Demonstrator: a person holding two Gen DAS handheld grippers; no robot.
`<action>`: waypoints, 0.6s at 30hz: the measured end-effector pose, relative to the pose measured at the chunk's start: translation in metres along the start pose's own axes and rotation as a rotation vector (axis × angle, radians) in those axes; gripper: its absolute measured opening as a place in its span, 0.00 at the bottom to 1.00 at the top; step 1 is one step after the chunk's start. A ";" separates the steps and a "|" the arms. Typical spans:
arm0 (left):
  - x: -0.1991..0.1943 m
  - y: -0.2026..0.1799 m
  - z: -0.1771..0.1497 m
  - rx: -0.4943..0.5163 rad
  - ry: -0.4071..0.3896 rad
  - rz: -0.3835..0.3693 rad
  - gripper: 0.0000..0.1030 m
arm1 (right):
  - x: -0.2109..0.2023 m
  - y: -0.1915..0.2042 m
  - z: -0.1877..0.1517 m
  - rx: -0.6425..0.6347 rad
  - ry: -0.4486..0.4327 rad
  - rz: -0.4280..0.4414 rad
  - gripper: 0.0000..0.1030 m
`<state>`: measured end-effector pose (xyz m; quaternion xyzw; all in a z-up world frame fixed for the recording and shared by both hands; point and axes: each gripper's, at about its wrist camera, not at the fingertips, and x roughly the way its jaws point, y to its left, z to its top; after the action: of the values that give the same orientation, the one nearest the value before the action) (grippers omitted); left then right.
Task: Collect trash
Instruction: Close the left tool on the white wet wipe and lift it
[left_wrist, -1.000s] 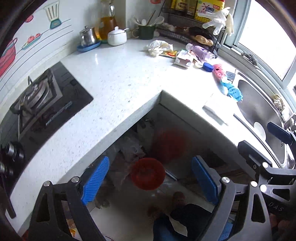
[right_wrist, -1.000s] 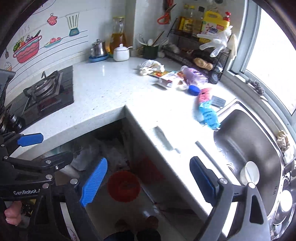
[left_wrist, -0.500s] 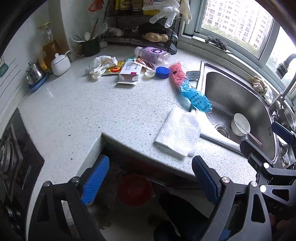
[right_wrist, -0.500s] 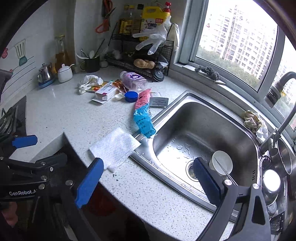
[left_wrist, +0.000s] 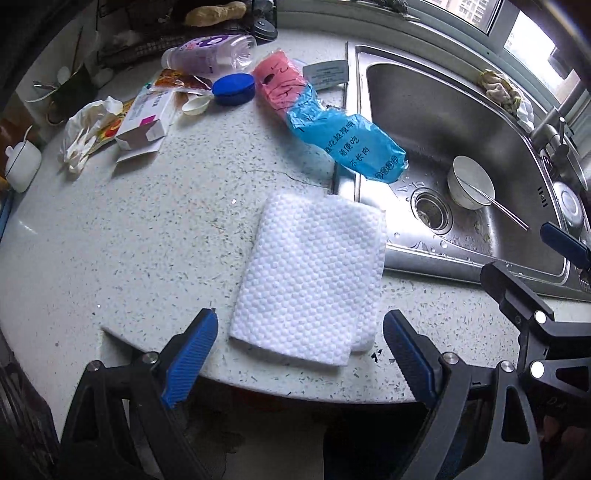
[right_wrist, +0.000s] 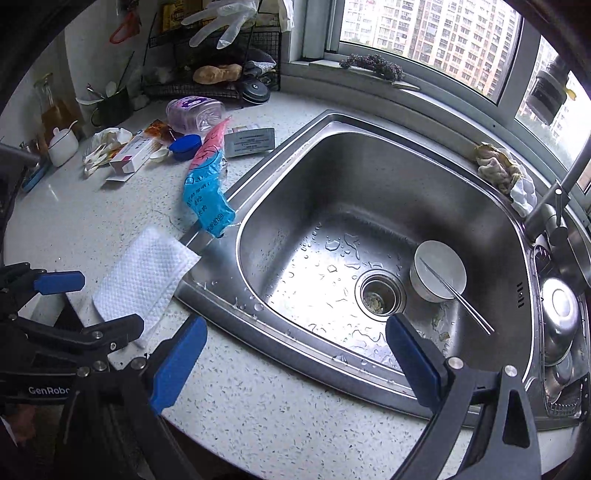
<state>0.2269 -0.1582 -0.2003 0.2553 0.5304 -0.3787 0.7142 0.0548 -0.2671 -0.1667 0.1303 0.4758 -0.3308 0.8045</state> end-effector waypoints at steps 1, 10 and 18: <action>0.004 -0.001 0.001 0.008 0.010 -0.001 0.87 | 0.003 -0.001 0.000 0.006 0.007 -0.002 0.94; 0.019 -0.010 0.016 0.041 -0.002 0.032 0.87 | 0.016 -0.008 0.007 0.031 0.034 -0.013 0.94; 0.012 -0.008 0.022 0.026 -0.040 0.034 0.41 | 0.020 -0.007 0.011 0.027 0.026 -0.006 0.94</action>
<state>0.2342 -0.1829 -0.2053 0.2661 0.5068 -0.3785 0.7274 0.0644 -0.2863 -0.1769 0.1440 0.4819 -0.3379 0.7955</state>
